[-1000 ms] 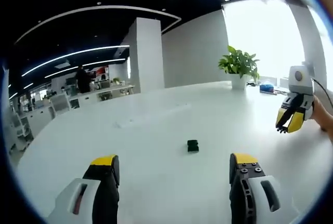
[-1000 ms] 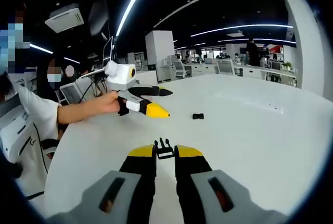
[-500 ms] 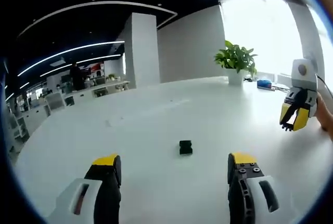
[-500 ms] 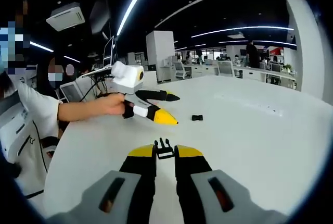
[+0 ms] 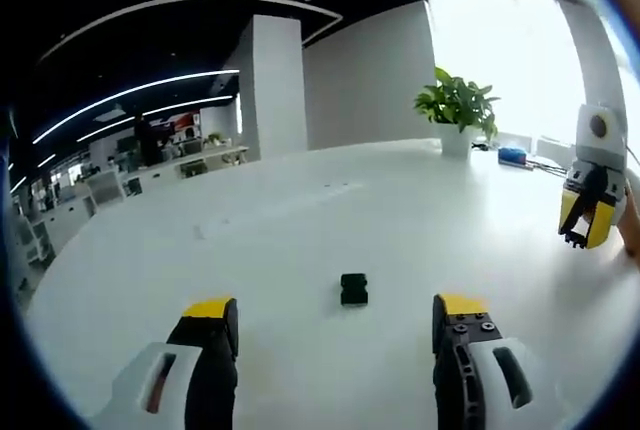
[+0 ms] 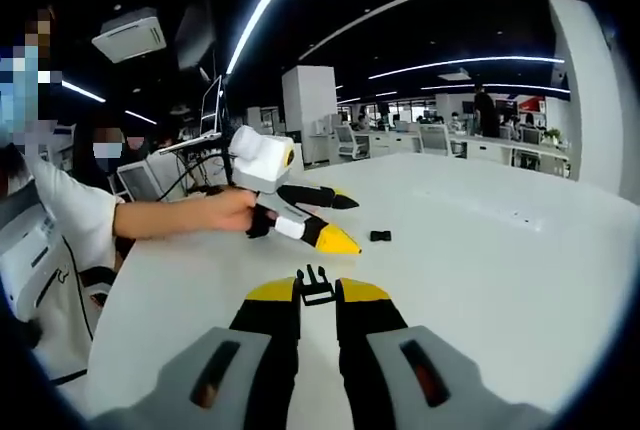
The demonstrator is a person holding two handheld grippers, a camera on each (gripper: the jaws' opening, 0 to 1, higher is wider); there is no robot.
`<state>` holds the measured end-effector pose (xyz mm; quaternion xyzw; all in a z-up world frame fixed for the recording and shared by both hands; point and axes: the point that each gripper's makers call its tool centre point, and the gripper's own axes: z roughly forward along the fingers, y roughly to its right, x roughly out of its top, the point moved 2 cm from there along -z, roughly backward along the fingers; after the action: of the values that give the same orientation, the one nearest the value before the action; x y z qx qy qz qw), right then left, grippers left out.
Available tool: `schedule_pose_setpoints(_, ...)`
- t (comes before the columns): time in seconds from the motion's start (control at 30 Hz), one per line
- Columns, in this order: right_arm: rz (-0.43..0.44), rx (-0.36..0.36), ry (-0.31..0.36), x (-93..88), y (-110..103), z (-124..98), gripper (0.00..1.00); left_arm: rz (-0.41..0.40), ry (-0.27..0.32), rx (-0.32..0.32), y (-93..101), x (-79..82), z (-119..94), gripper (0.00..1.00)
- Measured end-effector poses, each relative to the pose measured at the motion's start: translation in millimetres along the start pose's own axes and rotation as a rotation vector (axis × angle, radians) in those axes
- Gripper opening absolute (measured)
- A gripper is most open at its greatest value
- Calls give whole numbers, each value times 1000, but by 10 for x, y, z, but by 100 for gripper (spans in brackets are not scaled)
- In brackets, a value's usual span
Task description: Snap the two parts of the plastic buckle together until the buckle closes and remains connected.
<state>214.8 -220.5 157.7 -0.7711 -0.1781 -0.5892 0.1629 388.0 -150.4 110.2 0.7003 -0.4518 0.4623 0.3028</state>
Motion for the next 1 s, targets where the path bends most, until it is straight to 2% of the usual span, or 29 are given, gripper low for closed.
schedule_pose_setpoints(0.2, 21, -8, 3, -30, 27, 8, 12, -8, 14, -34, 43, 21, 48, 75)
schedule_pose_setpoints(0.43, 29, -16, 12, -32, 45, -4, 12, 4, 11, -56, 72, 14, 83, 74)
schedule_pose_setpoints(0.7, 37, -4, 24, -7, 29, -31, 12, 28, -14, -53, 68, -37, 100, 69)
schedule_pose_setpoints(1.0, 31, -1, 50, 71, 35, -91, 12, 16, -43, -53, 64, -45, 172, 63)
